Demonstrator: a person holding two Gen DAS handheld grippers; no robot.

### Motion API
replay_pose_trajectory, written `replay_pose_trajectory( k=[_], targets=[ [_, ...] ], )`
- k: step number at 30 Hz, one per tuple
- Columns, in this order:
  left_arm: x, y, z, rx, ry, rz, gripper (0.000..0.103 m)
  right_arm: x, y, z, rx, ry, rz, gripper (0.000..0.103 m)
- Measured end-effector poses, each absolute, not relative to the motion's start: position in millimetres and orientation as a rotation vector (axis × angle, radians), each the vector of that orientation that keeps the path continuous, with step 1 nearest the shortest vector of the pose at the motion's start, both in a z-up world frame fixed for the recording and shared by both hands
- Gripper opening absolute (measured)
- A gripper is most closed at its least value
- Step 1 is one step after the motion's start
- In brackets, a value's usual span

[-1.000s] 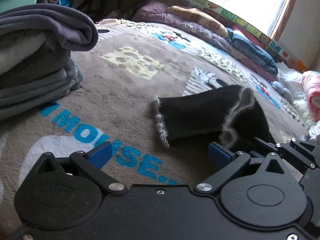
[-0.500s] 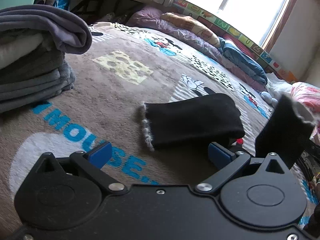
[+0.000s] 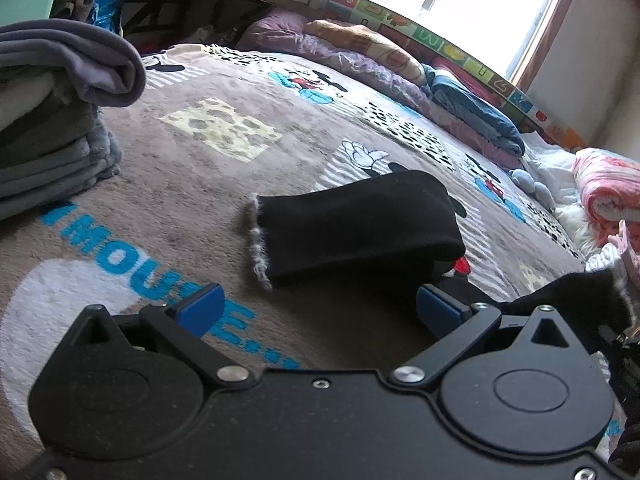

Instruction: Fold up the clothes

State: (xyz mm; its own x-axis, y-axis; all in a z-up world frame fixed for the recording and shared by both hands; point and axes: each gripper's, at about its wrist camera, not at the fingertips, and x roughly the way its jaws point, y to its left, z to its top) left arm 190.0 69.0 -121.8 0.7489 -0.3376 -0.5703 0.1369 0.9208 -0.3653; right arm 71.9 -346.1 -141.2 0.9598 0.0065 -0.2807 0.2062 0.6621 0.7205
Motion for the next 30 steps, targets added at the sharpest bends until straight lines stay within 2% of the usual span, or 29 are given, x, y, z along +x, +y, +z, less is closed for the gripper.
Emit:
replay_pose_trajectory(
  k=[7,12,16,21,24,30],
  targets=[
    [194,60,-126,-0.292,0.691,-0.266,0.103,58,-383,-189,1.060,0.314,-0.214,0.010],
    [200,61,-133,-0.324,0.717,-0.256,0.103,50,-392,-207,1.063,0.357,-0.265,0.012],
    [208,70,-143,-0.453,0.745,-0.244,0.103,44,-393,-213,1.035,0.376,-0.295,0.015],
    [219,86,-161,-0.708,0.738,-0.243,0.103,38,-376,-192,0.838,0.359,-0.272,0.019],
    [222,90,-165,-0.824,0.717,-0.242,0.102,38,-364,-173,0.689,0.332,-0.226,0.027],
    [225,81,-160,-0.890,0.686,-0.226,0.097,45,-350,-144,0.443,0.289,-0.099,0.033]
  ],
)
